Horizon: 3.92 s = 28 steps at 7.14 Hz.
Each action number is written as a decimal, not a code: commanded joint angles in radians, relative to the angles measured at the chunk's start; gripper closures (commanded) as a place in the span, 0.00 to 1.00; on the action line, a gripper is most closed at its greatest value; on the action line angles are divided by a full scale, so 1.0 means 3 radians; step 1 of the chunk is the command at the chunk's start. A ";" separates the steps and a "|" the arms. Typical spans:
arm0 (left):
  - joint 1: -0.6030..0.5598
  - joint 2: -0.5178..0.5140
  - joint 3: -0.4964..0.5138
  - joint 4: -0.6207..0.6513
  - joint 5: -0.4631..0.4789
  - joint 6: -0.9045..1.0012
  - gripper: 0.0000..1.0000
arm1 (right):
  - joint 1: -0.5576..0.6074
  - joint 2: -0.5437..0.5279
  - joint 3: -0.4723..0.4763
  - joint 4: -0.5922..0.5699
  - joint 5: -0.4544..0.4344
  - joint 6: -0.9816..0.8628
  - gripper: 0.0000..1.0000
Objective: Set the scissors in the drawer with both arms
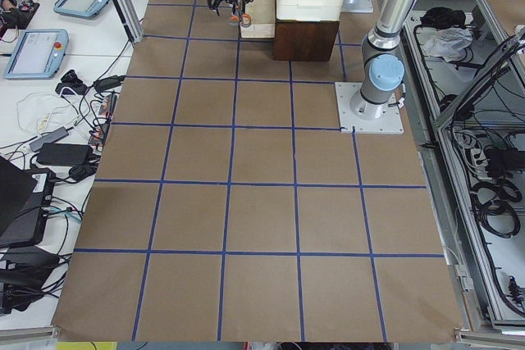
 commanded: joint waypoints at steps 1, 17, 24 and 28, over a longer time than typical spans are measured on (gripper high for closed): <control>-0.0009 -0.0002 -0.0080 0.0104 -0.0021 0.0003 1.00 | -0.0007 0.0067 -0.0085 -0.0005 0.0002 -0.0068 0.00; -0.1164 -0.0599 -0.0030 0.0845 -0.0476 -0.0292 1.00 | -0.0609 -0.0933 0.0035 0.0281 -0.0269 -0.2967 0.00; -0.1369 -0.0886 -0.0080 0.0794 -0.0670 -0.0691 1.00 | -0.0784 -0.1405 0.0257 0.0588 -0.0188 -0.4001 0.00; -0.1380 -0.0998 -0.0080 0.0784 -0.0696 -0.0738 1.00 | -0.0794 -0.1430 0.0257 0.0588 -0.0060 -0.4837 0.00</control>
